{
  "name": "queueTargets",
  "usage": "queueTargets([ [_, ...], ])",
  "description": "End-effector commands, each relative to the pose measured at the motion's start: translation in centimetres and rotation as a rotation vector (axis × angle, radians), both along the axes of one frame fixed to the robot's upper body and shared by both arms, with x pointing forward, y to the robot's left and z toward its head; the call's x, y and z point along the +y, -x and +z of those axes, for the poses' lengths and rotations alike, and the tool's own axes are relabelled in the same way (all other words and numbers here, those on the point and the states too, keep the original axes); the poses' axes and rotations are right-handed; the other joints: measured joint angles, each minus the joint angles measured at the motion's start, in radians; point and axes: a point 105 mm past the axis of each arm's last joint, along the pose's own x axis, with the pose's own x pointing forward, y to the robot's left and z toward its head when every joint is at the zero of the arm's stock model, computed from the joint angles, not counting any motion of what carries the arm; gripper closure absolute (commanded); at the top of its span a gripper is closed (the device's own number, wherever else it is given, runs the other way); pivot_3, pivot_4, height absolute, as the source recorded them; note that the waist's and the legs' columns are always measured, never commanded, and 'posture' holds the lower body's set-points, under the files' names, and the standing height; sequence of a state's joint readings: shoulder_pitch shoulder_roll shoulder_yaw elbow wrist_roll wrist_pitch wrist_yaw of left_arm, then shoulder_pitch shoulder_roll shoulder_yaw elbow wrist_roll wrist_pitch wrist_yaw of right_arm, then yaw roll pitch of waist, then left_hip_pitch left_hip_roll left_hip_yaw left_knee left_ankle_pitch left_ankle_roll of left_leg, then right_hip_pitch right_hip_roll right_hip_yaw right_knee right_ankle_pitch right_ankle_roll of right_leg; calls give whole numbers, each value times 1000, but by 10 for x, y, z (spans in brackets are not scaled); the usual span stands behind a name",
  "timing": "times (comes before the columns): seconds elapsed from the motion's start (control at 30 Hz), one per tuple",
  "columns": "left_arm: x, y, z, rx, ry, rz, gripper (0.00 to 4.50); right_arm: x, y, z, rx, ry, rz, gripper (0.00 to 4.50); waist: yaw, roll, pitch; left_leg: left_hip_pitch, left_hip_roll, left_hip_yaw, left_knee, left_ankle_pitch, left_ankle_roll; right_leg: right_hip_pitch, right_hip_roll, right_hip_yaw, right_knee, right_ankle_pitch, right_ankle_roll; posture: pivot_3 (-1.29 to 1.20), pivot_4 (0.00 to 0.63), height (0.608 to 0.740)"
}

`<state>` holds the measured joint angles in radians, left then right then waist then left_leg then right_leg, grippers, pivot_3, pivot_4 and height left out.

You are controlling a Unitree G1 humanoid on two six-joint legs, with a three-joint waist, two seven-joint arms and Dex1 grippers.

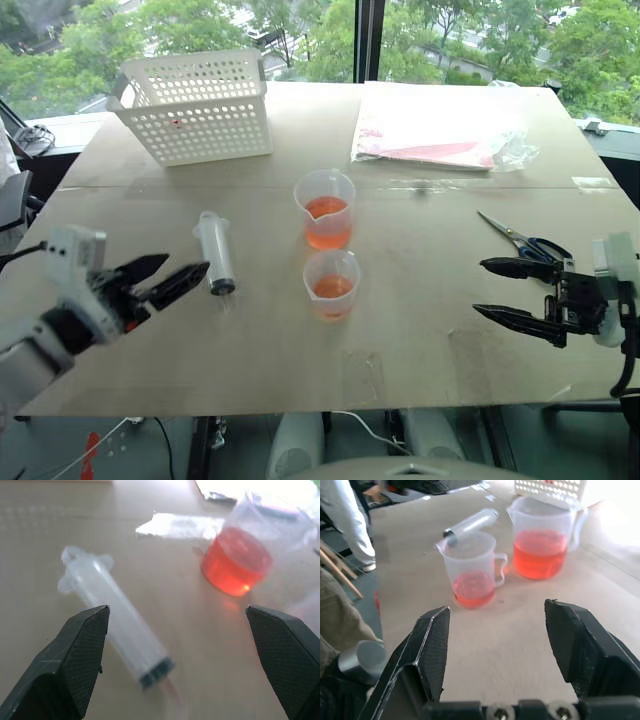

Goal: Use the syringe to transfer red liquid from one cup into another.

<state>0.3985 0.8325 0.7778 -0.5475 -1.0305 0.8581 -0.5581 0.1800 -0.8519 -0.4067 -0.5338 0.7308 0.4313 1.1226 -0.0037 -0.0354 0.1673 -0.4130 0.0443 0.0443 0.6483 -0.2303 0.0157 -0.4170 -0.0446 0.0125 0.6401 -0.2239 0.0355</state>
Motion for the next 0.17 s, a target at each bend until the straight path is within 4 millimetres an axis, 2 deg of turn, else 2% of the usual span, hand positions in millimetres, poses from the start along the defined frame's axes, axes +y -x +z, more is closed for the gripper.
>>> queueTargets([
  [0.03,-2,22,-6,-40,-121,-90,55,-31,5,-12,3,80,-84,1263,3,-1,-1,0,0,0,1,0,0,0,-1,0,0,0,0,0,150,740],
  [0.17,1,37,-21,-23,-143,-95,55,-48,14,-25,39,110,-140,1263,10,0,-2,1,1,-1,2,-2,-4,-1,-5,0,0,-2,4,0,150,740],
])
